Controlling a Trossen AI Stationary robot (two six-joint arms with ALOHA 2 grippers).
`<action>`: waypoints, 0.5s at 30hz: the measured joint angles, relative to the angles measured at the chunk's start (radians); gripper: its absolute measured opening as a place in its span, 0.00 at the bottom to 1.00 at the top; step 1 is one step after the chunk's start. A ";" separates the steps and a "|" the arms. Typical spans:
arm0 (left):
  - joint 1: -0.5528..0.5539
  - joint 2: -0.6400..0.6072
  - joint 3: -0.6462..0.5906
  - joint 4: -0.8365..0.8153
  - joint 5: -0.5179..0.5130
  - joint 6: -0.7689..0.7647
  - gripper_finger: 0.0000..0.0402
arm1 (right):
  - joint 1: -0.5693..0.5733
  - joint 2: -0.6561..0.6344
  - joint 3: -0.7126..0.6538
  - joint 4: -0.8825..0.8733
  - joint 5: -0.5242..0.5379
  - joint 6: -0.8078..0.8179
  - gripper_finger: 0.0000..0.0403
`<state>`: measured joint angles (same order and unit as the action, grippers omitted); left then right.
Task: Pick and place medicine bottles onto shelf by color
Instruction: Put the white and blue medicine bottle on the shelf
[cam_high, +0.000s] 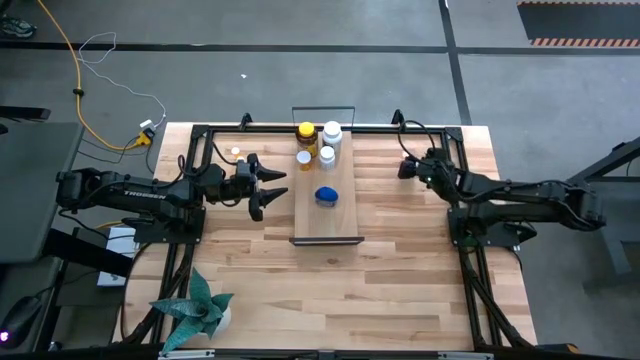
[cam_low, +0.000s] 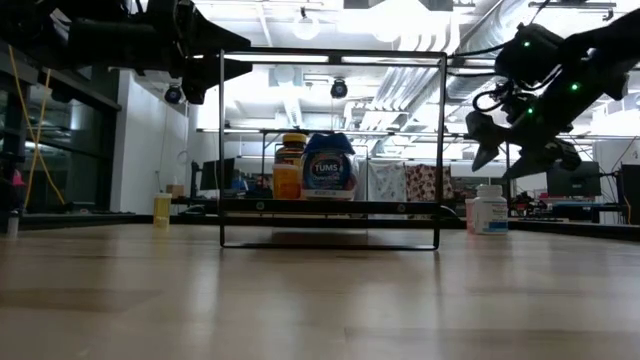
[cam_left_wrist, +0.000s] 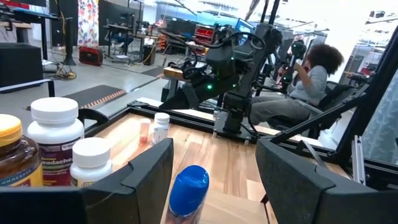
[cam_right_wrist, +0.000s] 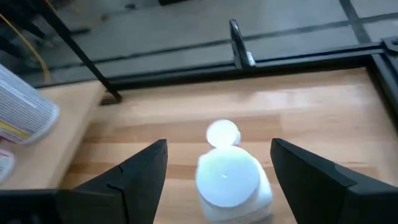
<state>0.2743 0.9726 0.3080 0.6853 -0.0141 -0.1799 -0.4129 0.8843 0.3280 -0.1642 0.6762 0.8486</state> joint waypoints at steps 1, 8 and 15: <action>0.000 0.000 0.000 0.000 -0.001 0.000 0.54 | 0.000 0.010 0.016 -0.036 0.001 0.012 0.68; 0.000 0.000 0.000 0.000 -0.002 0.000 0.54 | 0.001 0.140 0.119 -0.129 0.005 0.041 0.68; 0.000 0.000 0.000 0.000 -0.002 0.000 0.54 | -0.005 0.261 0.151 -0.132 0.021 0.078 0.68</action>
<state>0.2745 0.9726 0.3084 0.6853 -0.0162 -0.1799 -0.4179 1.1451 0.4795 -0.2965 0.6976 0.9261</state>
